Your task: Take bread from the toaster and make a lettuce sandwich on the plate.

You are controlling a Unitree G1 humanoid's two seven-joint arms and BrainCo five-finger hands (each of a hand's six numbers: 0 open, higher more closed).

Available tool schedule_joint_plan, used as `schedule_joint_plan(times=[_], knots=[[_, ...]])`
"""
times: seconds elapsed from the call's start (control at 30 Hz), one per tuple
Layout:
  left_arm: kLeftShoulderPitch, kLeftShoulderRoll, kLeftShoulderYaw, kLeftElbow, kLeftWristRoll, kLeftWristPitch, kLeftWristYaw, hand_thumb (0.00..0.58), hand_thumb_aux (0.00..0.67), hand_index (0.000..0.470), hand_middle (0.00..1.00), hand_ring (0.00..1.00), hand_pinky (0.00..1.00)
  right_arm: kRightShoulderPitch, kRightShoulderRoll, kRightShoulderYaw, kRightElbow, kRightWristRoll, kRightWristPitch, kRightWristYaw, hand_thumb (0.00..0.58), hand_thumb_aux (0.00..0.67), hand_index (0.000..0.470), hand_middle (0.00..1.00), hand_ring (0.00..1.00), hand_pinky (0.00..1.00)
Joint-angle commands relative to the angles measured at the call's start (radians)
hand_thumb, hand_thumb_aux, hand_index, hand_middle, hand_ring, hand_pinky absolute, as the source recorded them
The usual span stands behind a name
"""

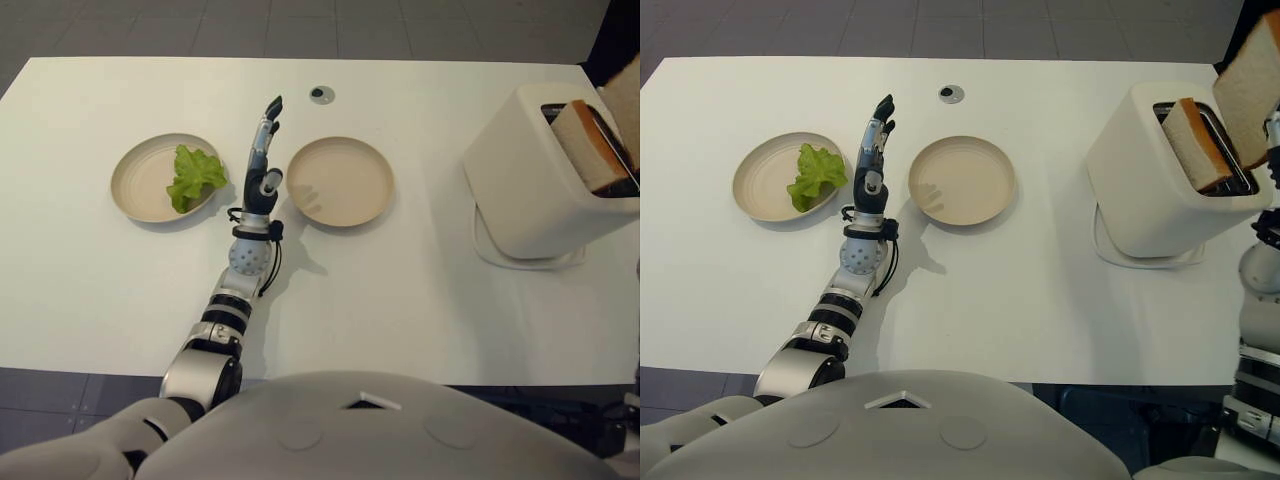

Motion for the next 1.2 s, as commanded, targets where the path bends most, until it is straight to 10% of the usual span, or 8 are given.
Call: schedule_joint_plan(times=[0.03,0.2,0.53,0.83,1.03,1.07,1.1,1.2], knots=[[0.050,0.000,-0.008,0.075,0.011,0.014,0.008,0.000,0.000,0.000,0.00,0.00,0.00,-0.072,0.080,0.261,-0.163,0.342,-0.054,0.273,0.580,0.670,0.470,1.00,1.00,1.00],[-0.001,-0.006,-0.011,0.134,0.016,0.013,0.023,0.000,0.000,0.000,0.00,0.00,0.00,-0.257,0.126,0.509,0.006,0.505,-0.021,0.610,0.580,0.670,0.470,1.00,1.00,1.00],[-0.109,0.001,-0.015,0.256,0.033,-0.006,0.091,0.000,0.000,0.000,0.00,0.00,0.00,-0.649,0.270,0.685,0.934,0.406,-0.160,0.849,0.580,0.670,0.470,1.00,1.00,1.00],[-0.167,0.017,-0.040,0.320,0.038,-0.033,0.076,0.000,0.000,0.000,0.00,0.00,0.00,-0.614,0.271,0.746,1.023,0.393,-0.253,1.100,0.580,0.670,0.470,1.00,1.00,1.00],[-0.093,0.146,0.006,0.007,0.210,0.058,0.169,0.000,0.000,0.000,0.00,0.00,0.00,-0.535,0.201,0.772,0.853,0.352,-0.279,1.135,0.573,0.596,0.418,1.00,1.00,1.00],[-0.060,0.178,0.035,-0.072,0.252,0.111,0.193,0.000,0.000,0.000,0.00,0.00,0.00,-0.527,0.200,0.770,0.830,0.350,-0.271,1.130,0.420,0.318,0.223,0.77,0.77,0.77],[-0.024,0.204,0.063,-0.151,0.294,0.172,0.215,0.000,0.000,0.000,0.00,0.00,0.00,-0.524,0.198,0.770,0.814,0.338,-0.268,1.115,0.049,0.029,0.020,0.00,0.00,0.00],[0.077,0.275,0.121,-0.339,0.434,0.361,0.253,0.000,0.000,0.000,0.00,0.00,0.00,-0.515,0.199,0.766,0.754,0.276,-0.270,1.035,0.000,0.000,0.000,0.00,0.00,0.00]])
